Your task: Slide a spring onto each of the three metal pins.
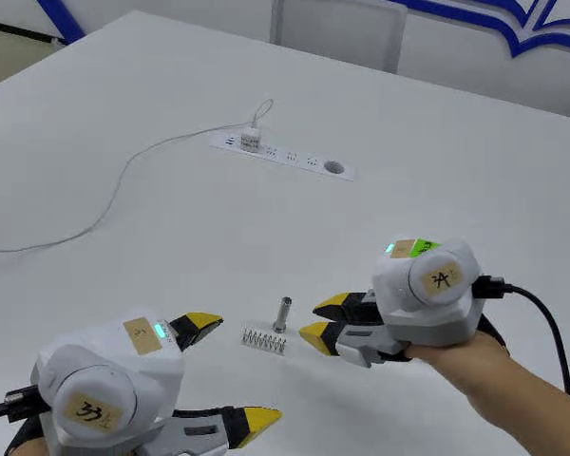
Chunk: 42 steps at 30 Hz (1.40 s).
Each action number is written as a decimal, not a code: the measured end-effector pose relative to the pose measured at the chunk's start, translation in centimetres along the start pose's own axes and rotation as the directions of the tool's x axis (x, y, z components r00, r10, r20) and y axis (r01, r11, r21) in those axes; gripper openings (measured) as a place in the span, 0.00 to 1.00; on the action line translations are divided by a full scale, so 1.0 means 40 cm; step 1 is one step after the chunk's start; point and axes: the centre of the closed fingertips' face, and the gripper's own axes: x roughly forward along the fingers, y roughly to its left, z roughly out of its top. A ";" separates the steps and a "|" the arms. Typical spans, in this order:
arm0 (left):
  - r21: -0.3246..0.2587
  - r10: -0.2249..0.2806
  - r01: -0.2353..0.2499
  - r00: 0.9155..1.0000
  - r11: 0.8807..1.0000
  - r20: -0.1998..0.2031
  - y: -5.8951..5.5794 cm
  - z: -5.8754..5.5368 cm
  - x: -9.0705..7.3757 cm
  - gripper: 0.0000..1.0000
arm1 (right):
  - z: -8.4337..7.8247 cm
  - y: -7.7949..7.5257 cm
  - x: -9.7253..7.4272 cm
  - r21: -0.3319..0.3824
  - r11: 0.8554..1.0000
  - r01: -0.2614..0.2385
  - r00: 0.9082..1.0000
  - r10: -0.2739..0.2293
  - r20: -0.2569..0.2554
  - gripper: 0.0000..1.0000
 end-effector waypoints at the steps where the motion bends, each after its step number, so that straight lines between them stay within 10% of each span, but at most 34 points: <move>1: 0.004 0.002 -0.002 1.000 1.000 -0.002 0.002 -0.001 -0.001 0.70 | -0.004 0.004 0.005 -0.004 1.000 -0.005 1.000 0.005 -0.005 0.18; 13: -0.059 0.059 -0.059 0.998 0.997 0.009 0.065 -0.003 -0.031 0.73 | -0.021 0.006 0.063 0.005 1.000 -0.028 0.999 0.028 -0.039 0.20; 42: -0.074 0.039 -0.043 0.998 0.996 -0.048 0.053 -0.046 -0.026 0.72 | -0.055 0.034 0.118 -0.044 0.996 -0.082 0.992 0.077 -0.103 0.11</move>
